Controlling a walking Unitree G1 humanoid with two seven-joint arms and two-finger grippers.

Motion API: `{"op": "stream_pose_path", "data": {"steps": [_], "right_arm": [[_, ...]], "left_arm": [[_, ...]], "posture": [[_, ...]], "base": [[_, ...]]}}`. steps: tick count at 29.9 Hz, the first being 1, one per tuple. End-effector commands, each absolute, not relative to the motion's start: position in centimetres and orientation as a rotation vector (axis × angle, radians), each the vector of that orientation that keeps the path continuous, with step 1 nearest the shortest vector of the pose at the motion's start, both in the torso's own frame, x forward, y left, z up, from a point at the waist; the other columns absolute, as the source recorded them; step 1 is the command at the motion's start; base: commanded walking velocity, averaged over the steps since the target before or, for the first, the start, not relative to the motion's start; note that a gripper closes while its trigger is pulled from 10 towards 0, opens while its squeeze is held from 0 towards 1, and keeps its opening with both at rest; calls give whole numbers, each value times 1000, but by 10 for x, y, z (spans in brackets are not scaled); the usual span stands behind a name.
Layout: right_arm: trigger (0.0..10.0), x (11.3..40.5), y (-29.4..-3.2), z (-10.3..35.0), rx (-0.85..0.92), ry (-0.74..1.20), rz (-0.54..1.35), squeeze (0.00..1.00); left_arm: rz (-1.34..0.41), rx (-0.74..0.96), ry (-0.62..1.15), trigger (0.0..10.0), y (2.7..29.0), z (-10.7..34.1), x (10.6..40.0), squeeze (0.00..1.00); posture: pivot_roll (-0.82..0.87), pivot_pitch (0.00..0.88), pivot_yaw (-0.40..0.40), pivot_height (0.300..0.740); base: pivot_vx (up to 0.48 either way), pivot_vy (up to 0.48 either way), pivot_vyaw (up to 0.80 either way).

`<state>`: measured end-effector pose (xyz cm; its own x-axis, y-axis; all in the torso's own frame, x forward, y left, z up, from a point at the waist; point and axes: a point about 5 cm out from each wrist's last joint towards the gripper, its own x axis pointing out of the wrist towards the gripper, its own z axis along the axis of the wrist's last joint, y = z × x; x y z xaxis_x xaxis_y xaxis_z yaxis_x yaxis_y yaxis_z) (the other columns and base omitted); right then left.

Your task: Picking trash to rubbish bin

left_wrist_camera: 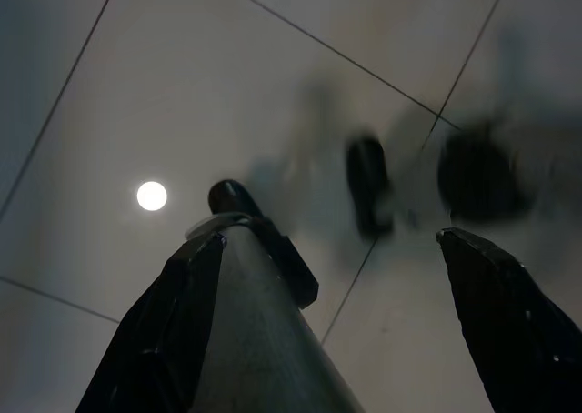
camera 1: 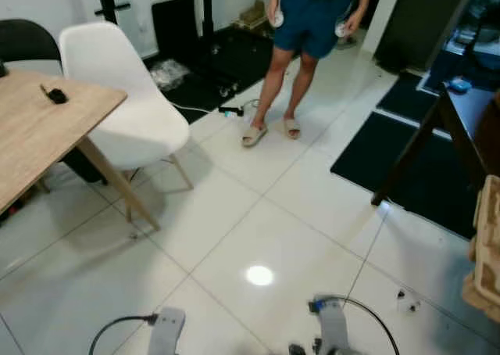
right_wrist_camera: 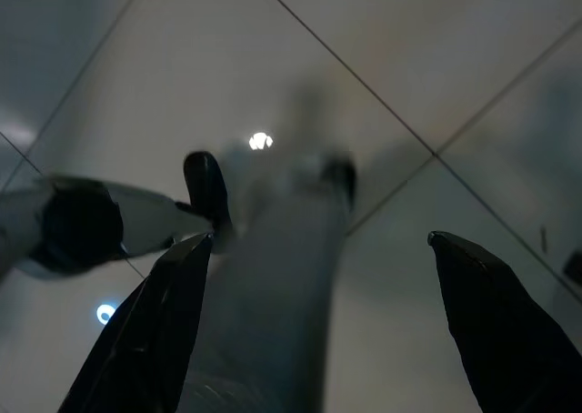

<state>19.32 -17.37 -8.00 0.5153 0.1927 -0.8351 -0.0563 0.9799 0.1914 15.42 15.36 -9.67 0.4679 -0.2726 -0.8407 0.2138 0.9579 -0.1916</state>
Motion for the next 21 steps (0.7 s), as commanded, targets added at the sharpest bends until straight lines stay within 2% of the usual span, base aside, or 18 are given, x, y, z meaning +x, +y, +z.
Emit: {"op": "stream_pose_path", "data": {"steps": [1, 21], "right_arm": [[10000, 190, -174, -82, 154, 1027, 140, 0], [10000, 192, -175, -81, 159, 1021, 138, 0]], "left_arm": [[-295, -63, 1082, 10000, 156, -101, 143, 0], [-306, -65, 1072, 10000, 154, -100, 146, 0]], "posture": [[51, 65, -23, 740], [50, 62, -23, 740]], "base": [[-334, 0, 0], [-335, 0, 0]]}}
